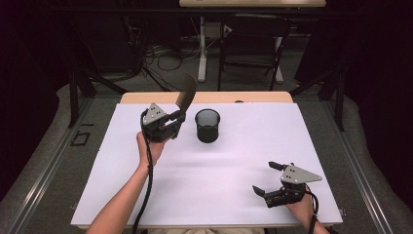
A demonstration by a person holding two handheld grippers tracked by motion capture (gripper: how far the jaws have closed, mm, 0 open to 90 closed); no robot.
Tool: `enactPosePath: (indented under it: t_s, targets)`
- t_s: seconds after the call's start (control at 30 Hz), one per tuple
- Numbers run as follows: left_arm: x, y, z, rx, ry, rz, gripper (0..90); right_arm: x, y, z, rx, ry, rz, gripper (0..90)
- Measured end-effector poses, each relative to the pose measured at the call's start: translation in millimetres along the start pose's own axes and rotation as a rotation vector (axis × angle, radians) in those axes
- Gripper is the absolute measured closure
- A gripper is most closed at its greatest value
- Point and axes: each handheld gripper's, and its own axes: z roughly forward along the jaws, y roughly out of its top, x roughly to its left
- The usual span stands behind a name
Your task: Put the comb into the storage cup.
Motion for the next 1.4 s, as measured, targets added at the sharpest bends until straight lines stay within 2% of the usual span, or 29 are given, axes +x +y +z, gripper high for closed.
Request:
enactPosePath:
  t_s: [0.7, 0.8, 1.4]
  targets:
    - [-5.1, 10.5, 11.0, -0.007, -0.013, 0.005, 72.6, 0.2, 0.1, -0.1, -0.001, 0.000, 0.002, 0.2]
    - [-4.9, 14.2, 12.7, -0.022, -0.014, -0.003, 72.6, 0.5, 0.2, 0.6, 0.003, 0.002, 0.002, 0.2]
    - [-11.2, 22.0, 25.3, -0.044, -0.033, -0.010, 72.6, 0.4, 0.2, -0.4, 0.000, 0.001, 0.000, 0.2]
